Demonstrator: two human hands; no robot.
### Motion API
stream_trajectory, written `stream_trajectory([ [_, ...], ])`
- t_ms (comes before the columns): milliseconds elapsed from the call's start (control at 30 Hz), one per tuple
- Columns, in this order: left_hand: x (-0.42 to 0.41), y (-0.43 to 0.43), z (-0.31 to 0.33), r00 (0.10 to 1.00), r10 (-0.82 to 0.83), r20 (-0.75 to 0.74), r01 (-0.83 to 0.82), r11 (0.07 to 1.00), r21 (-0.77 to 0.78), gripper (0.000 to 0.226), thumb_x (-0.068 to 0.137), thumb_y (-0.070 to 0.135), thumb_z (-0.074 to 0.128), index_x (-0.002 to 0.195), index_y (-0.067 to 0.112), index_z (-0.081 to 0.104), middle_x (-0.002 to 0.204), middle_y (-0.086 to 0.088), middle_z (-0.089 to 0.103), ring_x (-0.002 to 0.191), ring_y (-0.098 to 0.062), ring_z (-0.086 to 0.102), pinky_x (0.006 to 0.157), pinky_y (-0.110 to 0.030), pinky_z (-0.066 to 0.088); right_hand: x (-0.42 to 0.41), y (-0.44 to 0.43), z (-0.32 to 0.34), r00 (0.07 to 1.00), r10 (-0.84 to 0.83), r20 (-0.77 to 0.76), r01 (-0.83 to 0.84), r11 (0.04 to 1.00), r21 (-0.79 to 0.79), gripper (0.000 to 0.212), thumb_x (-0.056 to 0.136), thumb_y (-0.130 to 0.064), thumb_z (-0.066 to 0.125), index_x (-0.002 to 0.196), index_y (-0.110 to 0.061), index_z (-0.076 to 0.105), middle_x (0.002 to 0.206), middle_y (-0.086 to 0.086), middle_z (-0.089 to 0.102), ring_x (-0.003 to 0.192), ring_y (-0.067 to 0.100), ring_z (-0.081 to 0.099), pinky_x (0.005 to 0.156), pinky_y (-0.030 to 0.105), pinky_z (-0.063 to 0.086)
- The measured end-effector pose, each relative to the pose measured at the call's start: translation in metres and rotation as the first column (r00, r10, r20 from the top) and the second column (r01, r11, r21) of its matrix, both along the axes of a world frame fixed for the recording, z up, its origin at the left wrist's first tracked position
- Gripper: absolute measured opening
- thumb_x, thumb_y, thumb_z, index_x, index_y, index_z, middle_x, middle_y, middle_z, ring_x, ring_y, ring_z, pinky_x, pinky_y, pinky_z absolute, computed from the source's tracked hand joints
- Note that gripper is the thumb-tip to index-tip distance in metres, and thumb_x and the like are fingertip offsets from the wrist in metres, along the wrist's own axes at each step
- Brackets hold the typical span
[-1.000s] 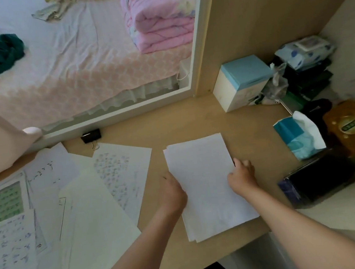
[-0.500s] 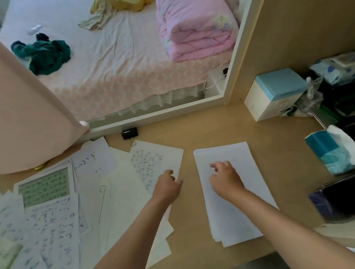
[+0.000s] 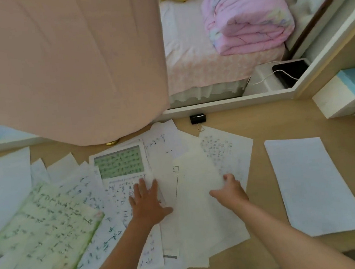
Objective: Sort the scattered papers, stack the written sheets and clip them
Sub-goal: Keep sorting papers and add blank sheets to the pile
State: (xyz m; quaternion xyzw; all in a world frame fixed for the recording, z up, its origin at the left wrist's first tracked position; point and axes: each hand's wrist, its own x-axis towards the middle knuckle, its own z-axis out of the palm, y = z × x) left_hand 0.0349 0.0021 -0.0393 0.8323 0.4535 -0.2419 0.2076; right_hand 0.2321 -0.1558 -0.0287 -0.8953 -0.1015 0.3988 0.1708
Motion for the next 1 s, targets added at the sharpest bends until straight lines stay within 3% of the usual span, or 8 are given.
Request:
stream_trajectory([
  [133,-0.017,-0.005,-0.01,0.984,-0.153,0.095,0.152,0.988,0.01,0.111,0.079,0.064,0.064,0.156,0.032,-0.009,0.161,-0.009,-0.026,0.151,-0.033,-0.015,0.121,-0.05,0.005,-0.027,0.012,-0.005,0.993,0.058,0.107,-0.042,0.989,-0.142,0.055,0.077,-0.046,0.068,0.126,-0.028,0.052,0.131,0.001,0.049,0.123,0.025,0.043,0.098,0.036,0.04],
  [267,-0.014,-0.007,-0.008,0.944,-0.157,0.289,0.163,0.987,0.002,0.092,0.089,0.042,0.064,0.157,0.032,0.004,0.166,0.004,-0.003,0.151,-0.023,0.001,0.121,-0.044,0.011,-0.057,0.023,-0.002,0.985,-0.017,0.172,0.001,0.996,0.092,0.044,0.083,-0.033,0.068,0.124,-0.025,0.052,0.125,0.003,0.044,0.12,0.022,0.039,0.088,0.03,0.04],
  [467,-0.031,0.012,-0.018,0.994,0.044,0.099,-0.049,0.997,0.052,0.091,0.09,0.063,0.047,0.157,0.031,-0.006,0.162,-0.011,-0.023,0.149,-0.037,-0.02,0.118,-0.057,-0.006,-0.095,0.052,0.002,0.958,-0.203,-0.203,0.256,0.926,0.279,0.052,0.085,-0.028,0.071,0.132,-0.025,0.049,0.125,-0.003,0.052,0.106,0.014,0.057,0.088,0.033,0.054],
  [567,-0.024,0.002,-0.011,0.981,-0.097,0.167,0.11,0.992,-0.069,0.077,0.098,0.04,0.046,0.158,0.031,-0.002,0.163,-0.006,-0.022,0.151,-0.033,-0.014,0.121,-0.052,0.004,-0.106,0.07,-0.004,0.918,-0.308,-0.25,0.364,0.904,0.222,0.071,0.073,-0.028,0.075,0.137,-0.021,0.045,0.128,0.0,0.053,0.104,0.02,0.062,0.086,0.039,0.058],
  [667,-0.021,-0.004,-0.007,0.917,-0.171,0.359,0.233,0.963,-0.136,0.07,0.095,0.006,0.047,0.157,0.026,0.019,0.166,0.001,0.002,0.148,-0.028,0.009,0.119,-0.04,0.024,-0.1,0.076,-0.01,0.854,-0.426,-0.299,0.493,0.845,0.206,0.057,0.065,-0.021,0.08,0.119,-0.014,0.063,0.103,0.003,0.071,0.085,0.022,0.071,0.078,0.039,0.061],
  [833,-0.033,0.023,-0.001,0.831,0.119,0.543,-0.036,0.986,-0.162,0.059,0.096,0.003,0.051,0.15,0.022,0.037,0.155,-0.002,0.036,0.142,-0.021,0.029,0.117,-0.028,0.021,-0.082,0.067,-0.006,0.907,-0.293,-0.302,0.365,0.905,0.219,0.008,0.085,-0.011,0.073,0.092,-0.013,0.072,0.095,0.006,0.074,0.083,0.022,0.07,0.075,0.035,0.059],
  [900,-0.039,0.036,-0.004,0.882,0.104,0.46,-0.124,0.992,0.014,0.066,0.094,0.016,0.059,0.153,0.024,0.029,0.16,-0.002,0.027,0.146,-0.026,0.022,0.117,-0.042,0.026,-0.071,0.064,-0.005,0.923,-0.286,-0.257,0.347,0.907,0.237,0.003,0.088,-0.013,0.069,0.086,-0.014,0.069,0.092,0.008,0.073,0.084,0.026,0.07,0.079,0.043,0.061],
  [1000,-0.04,0.045,-0.001,0.939,0.229,0.257,-0.24,0.971,0.012,0.091,0.089,0.038,0.067,0.156,0.017,0.01,0.162,-0.008,0.012,0.147,-0.032,0.015,0.113,-0.054,0.031,-0.051,0.055,-0.005,0.956,-0.25,-0.152,0.283,0.921,0.266,0.018,0.09,-0.016,0.064,0.091,0.001,0.069,0.09,0.014,0.073,0.084,0.03,0.07,0.077,0.044,0.059],
])
